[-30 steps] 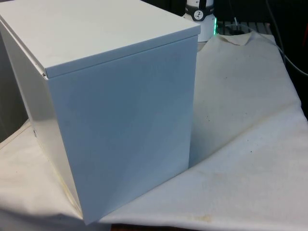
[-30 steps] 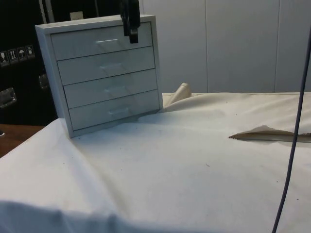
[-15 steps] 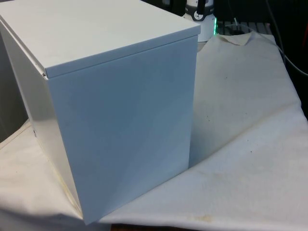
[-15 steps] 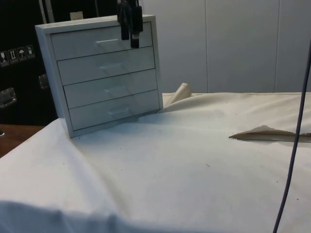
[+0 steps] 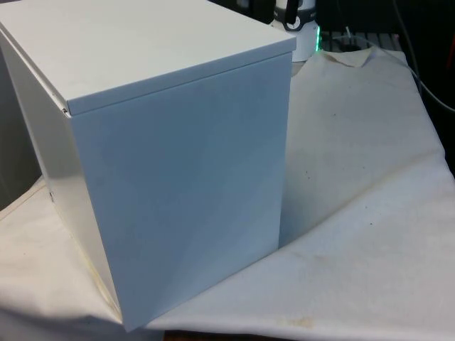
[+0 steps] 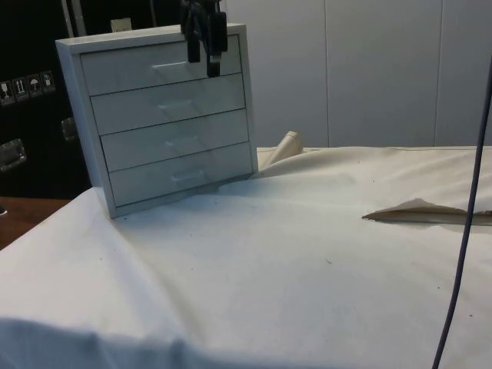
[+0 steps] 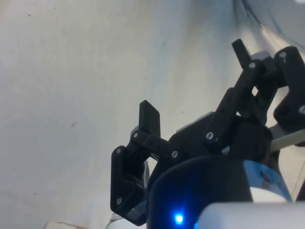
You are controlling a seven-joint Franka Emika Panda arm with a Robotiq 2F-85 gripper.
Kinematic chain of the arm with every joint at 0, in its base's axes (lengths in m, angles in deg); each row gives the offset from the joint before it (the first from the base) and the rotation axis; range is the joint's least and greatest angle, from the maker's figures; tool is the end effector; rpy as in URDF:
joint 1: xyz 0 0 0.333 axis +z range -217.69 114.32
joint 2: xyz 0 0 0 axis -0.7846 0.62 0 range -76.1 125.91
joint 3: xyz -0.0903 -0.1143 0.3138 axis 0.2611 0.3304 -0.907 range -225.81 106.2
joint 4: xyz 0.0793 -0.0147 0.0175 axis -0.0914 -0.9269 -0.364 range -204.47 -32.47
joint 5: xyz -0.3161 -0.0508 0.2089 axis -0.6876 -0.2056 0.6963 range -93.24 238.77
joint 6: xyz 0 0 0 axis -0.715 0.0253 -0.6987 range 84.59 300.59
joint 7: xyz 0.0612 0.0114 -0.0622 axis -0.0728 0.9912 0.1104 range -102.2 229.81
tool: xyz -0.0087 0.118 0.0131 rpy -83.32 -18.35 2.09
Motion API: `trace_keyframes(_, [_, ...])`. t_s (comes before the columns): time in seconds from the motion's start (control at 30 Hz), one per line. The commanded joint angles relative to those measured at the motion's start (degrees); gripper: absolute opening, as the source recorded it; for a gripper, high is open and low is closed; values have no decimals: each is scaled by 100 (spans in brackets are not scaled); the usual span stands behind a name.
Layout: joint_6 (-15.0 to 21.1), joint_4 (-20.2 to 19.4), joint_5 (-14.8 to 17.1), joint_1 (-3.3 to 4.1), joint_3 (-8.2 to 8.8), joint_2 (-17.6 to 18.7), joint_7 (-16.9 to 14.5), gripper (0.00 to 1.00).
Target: Open the drawer, then close it.
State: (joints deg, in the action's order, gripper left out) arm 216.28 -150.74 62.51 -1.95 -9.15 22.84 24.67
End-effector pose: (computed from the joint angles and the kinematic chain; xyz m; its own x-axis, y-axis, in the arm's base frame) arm 0.5441 -0.0179 0.4573 0.7137 0.6989 0.0476 0.6786 -0.7067 0.2002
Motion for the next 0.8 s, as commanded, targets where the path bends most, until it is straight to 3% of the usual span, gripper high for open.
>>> trace_keyframes(0.0, [52, 6, -86, 0, -6, 11, 0, 100])
trace_keyframes(0.2, [52, 57, -264, 0, -11, 63, -11, 100])
trace_keyframes(0.23, [6, 23, -149, 6, -11, 6, -34, 100])
trace_keyframes(0.3, [46, 69, -332, 0, -11, 92, -6, 100])
trace_keyframes(0.5, [23, 126, -567, 0, -11, 172, -6, 100])
trace_keyframes(0.53, [6, 97, -481, 6, -11, 138, -34, 100])
trace_keyframes(0.77, [34, 166, -837, 6, -11, 252, 17, 100])
